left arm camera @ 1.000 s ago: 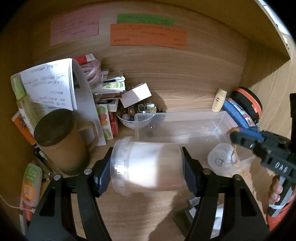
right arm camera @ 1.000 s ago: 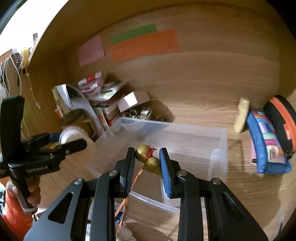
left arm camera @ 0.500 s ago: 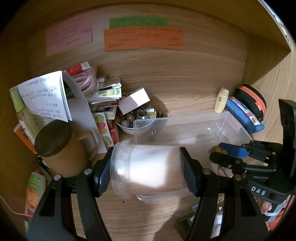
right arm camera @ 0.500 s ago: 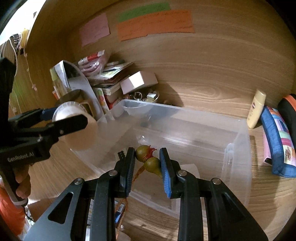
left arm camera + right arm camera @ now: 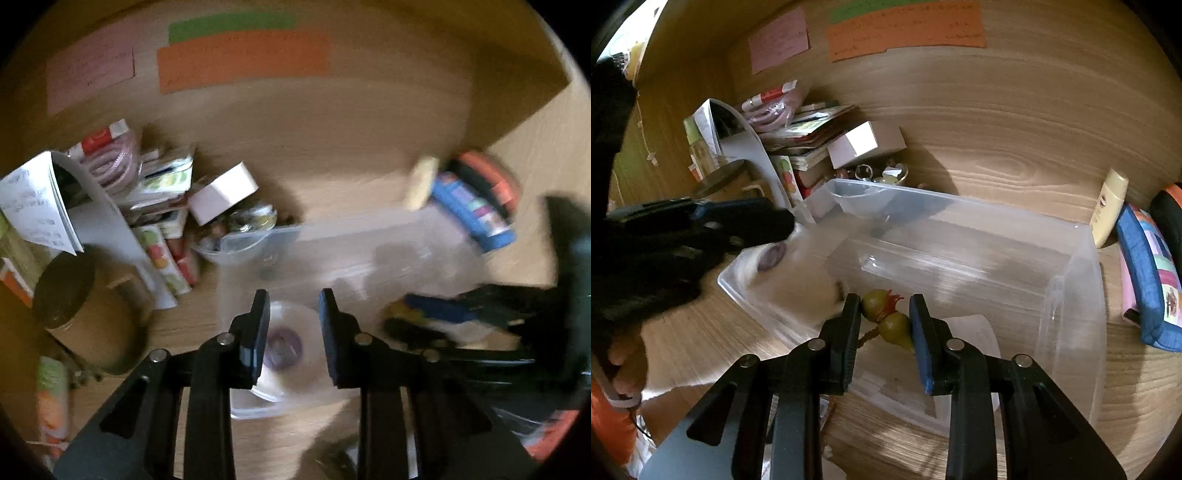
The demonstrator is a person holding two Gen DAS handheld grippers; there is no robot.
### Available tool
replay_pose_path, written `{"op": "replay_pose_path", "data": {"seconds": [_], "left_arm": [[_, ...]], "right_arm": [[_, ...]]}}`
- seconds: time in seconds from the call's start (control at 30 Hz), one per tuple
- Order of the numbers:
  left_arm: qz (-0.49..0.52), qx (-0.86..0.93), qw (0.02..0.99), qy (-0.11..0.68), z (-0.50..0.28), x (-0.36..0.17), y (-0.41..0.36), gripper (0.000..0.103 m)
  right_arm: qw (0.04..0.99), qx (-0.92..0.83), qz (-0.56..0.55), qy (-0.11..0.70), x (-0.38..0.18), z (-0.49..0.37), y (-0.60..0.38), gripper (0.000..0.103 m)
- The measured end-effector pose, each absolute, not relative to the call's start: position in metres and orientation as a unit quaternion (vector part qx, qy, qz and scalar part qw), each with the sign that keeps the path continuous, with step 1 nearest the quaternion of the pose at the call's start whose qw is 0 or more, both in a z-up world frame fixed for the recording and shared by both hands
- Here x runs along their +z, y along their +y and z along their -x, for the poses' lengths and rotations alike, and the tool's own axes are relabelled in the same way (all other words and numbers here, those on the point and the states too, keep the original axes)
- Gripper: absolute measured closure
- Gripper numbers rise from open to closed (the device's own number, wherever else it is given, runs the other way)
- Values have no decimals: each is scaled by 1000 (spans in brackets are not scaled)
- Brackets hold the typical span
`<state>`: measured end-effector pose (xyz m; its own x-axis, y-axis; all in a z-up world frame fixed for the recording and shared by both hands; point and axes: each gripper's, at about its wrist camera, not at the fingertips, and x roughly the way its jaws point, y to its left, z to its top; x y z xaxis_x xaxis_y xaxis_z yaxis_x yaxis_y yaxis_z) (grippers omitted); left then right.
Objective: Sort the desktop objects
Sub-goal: 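Lower the white tub into the clear box with the left tool while the right tool drops the gourd in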
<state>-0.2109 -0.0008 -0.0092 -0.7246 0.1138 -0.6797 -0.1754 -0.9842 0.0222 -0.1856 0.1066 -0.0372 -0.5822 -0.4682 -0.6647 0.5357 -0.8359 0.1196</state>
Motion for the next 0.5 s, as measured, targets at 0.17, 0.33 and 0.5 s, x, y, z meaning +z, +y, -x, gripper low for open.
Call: {"op": "replay_pose_path", "data": {"seconds": [0.17,0.33,0.5], "left_arm": [[364,926,99,27,213,-22,3,74],[348,932,90,45,208,-17,6,52],[332,939,70,54,198,-7,-1,37]], "right_arm": [[278,-890,-358,51,-38,185,108,78],[275,-896,-343,58,-33,182,107,78],[268,-903,-331,57,-27,181,111,64]]}}
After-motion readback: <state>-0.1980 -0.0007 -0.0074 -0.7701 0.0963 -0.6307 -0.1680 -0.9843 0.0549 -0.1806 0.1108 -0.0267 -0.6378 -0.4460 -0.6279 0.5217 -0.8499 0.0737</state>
